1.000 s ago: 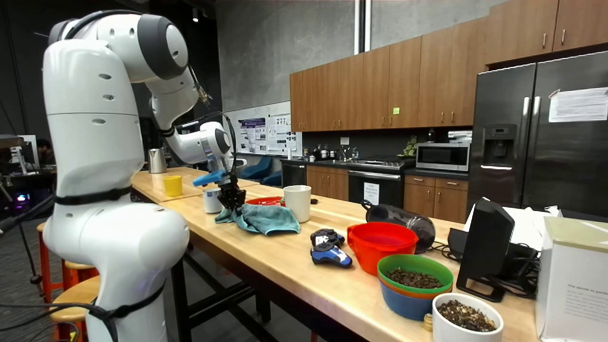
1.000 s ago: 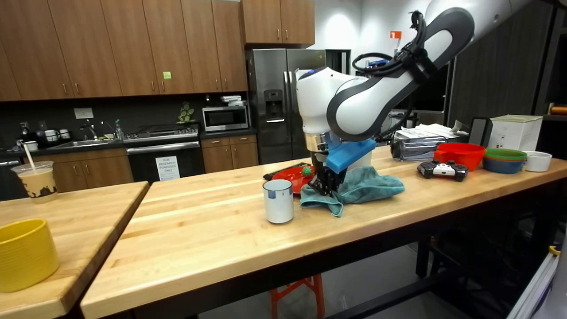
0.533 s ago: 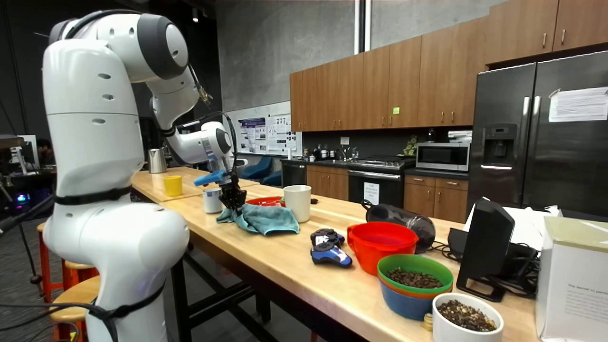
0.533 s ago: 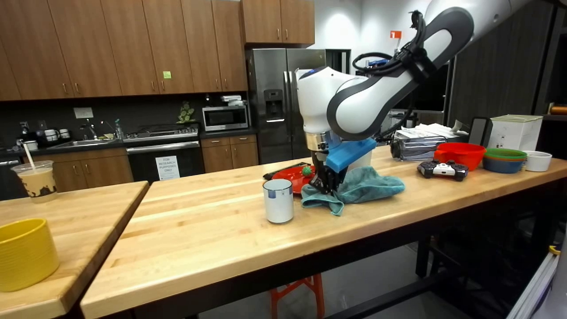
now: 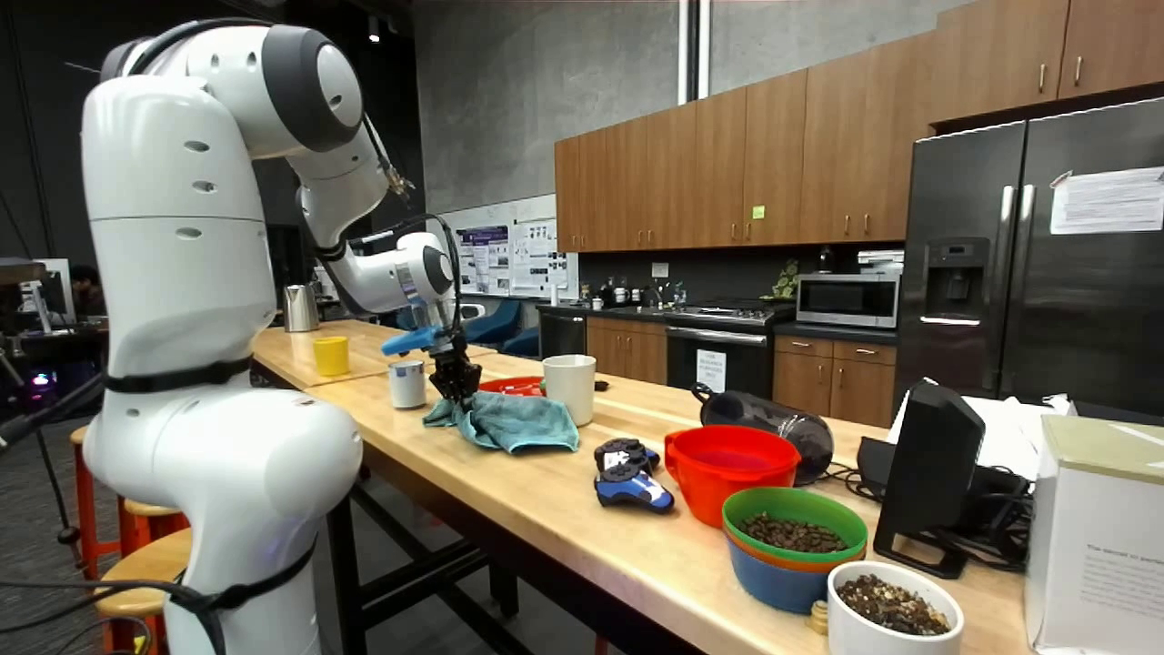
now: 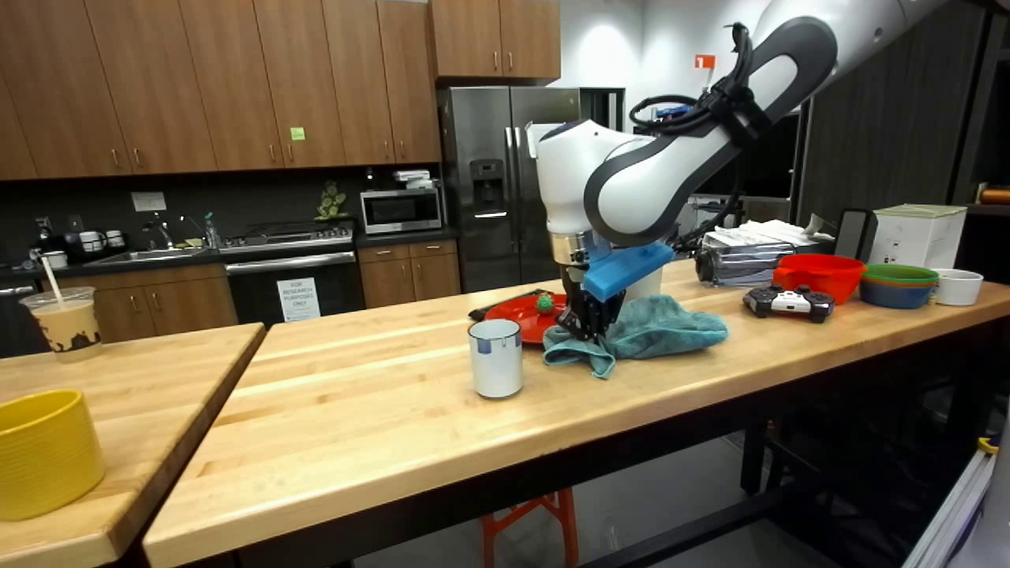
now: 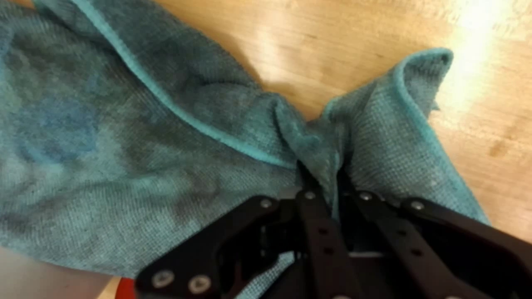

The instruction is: Lift then drop the towel

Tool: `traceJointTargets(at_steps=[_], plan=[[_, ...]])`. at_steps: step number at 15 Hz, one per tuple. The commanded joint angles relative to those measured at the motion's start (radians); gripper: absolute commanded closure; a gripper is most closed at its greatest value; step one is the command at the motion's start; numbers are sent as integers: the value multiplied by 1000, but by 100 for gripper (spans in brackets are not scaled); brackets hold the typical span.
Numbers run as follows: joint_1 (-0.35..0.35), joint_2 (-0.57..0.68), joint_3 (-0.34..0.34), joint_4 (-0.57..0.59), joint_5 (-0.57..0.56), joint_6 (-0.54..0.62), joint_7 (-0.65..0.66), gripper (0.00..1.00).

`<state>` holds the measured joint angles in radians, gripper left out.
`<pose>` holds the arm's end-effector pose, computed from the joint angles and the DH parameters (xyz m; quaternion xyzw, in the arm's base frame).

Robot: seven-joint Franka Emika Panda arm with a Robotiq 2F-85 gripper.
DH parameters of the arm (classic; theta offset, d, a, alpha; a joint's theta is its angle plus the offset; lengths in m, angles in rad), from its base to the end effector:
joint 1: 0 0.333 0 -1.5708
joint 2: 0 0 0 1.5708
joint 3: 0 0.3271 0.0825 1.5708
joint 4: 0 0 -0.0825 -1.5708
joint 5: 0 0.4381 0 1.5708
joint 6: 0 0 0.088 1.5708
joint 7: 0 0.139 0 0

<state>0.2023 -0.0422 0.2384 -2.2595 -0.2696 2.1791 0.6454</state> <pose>0.5066 0.2199 0.3243 0.9931 -0.0228 0.0417 0.1076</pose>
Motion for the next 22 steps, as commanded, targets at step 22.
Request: traceJointTargets(at_steps=[22], plan=[[-88,-92,-83,71,113,-134,-12,97]])
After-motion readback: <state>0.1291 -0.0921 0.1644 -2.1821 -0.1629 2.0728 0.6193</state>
